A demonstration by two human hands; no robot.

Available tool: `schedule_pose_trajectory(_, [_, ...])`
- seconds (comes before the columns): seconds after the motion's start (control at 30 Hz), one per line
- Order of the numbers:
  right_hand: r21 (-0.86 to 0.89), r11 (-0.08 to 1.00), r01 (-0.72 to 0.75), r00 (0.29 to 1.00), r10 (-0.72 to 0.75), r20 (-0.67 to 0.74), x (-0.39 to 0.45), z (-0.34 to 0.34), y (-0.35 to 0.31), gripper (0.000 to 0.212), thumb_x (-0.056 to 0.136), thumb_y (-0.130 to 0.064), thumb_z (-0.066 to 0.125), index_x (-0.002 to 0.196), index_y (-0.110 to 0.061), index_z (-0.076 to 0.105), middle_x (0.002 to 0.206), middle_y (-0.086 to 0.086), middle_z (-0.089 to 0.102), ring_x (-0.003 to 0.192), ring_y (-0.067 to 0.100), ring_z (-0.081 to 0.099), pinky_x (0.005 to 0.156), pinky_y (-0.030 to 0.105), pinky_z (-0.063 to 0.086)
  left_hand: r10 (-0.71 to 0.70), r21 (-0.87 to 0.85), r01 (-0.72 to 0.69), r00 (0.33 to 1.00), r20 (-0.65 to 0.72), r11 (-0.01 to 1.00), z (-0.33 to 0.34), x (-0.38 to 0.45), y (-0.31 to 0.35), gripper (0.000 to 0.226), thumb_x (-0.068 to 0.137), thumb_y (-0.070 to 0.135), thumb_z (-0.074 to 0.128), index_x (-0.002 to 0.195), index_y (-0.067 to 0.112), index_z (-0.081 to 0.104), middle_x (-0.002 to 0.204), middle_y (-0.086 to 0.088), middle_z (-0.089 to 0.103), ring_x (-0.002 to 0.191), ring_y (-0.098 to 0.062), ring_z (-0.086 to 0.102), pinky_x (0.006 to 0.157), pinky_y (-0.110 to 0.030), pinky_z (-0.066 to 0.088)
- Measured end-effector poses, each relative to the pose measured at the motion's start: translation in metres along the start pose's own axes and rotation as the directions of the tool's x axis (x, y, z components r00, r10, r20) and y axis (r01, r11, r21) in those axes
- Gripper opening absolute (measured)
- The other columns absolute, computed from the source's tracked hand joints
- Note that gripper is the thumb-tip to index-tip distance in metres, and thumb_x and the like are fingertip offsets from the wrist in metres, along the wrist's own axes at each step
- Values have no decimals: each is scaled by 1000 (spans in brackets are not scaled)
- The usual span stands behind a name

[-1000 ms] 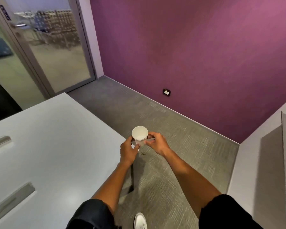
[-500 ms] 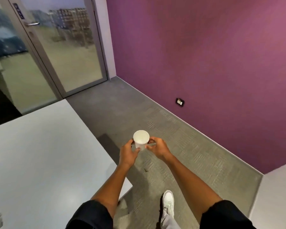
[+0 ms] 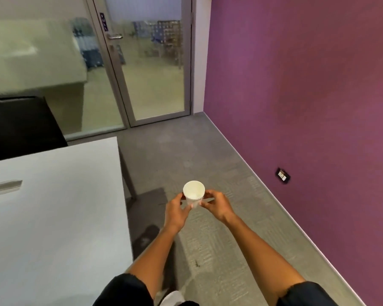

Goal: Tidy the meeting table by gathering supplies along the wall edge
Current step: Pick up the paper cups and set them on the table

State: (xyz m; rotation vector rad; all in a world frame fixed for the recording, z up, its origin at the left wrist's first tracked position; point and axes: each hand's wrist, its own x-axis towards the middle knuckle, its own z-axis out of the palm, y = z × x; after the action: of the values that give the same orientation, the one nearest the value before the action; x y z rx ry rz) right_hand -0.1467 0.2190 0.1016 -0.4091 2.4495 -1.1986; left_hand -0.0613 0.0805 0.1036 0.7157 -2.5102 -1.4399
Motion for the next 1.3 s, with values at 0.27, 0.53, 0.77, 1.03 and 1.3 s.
schedule_pose_trajectory(0.27, [-20,995,94,983,-90,162,84,19,-32,48,78,-11,77,123,-11,61,114,4,67,94,12,61,84,22,47,-89,-78,78,985,-149,994,-19,59,-17,39,79,15,73,117,9,63,112,-7,69,94,-17,63,80,-24,45])
schedule_pose_trajectory(0.53, [-3,989,147,943,-139,304,190,78,-96,45,80,-10,75,123,-15,60,118,1,64,105,20,62,94,36,53,-180,-205,126,946,-268,971,-73,152,-51,48,78,21,77,121,12,59,111,3,64,99,-17,63,85,-23,48])
schedule_pose_trajectory(0.77, [-45,962,270,868,-223,445,268,141,-166,45,80,-6,74,122,-13,60,116,3,64,108,19,61,94,29,51,-266,-214,188,860,-435,959,-133,215,-96,46,78,19,77,119,11,59,116,-4,67,99,-19,65,85,-25,51])
schedule_pose_trajectory(1.03, [-55,914,401,677,-256,690,295,240,-236,56,74,-15,81,124,-12,56,117,3,64,98,16,63,83,23,53,-457,-312,334,653,-604,889,-202,218,-154,41,73,18,81,108,8,60,102,-7,68,82,-17,61,70,-19,48])
schedule_pose_trajectory(1.3, [-26,812,583,398,-257,880,290,328,-275,53,72,-20,83,119,-14,59,114,3,65,86,11,63,61,6,43,-604,-457,407,396,-692,791,-235,180,-202,36,69,12,82,98,7,61,89,-1,67,77,-17,63,63,-17,48])
